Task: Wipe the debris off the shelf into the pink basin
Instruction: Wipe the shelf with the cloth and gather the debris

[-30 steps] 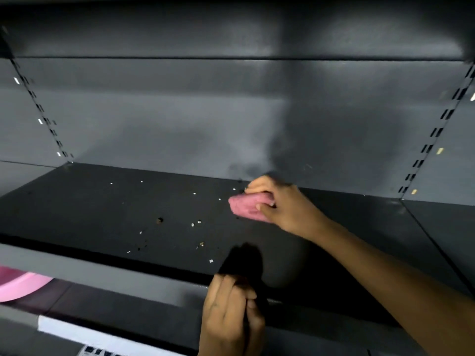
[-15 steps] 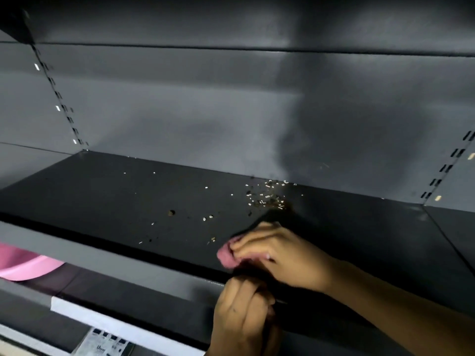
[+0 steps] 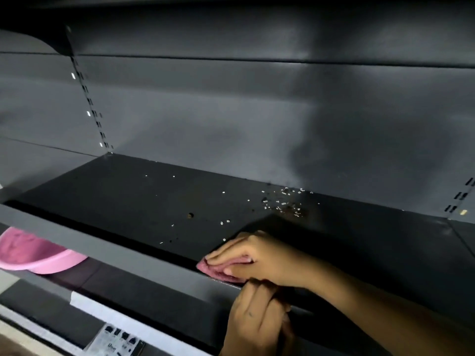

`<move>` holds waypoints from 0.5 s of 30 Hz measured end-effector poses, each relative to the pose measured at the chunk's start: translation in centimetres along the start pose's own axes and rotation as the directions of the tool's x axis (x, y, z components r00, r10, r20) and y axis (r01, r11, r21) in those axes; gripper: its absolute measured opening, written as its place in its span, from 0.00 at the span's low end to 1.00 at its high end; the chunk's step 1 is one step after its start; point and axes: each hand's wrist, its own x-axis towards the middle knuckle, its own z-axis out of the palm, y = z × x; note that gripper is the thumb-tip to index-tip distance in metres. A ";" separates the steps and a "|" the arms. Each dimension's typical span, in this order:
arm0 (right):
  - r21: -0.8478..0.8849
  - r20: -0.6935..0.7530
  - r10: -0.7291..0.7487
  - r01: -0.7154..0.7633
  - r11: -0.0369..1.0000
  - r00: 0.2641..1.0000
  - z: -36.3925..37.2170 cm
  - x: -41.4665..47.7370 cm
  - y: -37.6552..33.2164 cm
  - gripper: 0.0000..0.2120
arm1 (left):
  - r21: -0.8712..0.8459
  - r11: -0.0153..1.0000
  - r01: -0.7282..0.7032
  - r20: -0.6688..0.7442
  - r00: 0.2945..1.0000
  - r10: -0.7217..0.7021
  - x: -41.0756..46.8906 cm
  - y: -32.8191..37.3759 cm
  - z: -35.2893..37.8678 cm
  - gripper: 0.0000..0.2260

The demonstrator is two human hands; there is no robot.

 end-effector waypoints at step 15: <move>0.368 -0.677 0.442 -0.250 0.896 0.588 -13.6 -3.4 5.0 0.13 | -0.052 0.994 -0.093 -0.034 0.995 0.091 0.7 -0.3 -0.1 0.11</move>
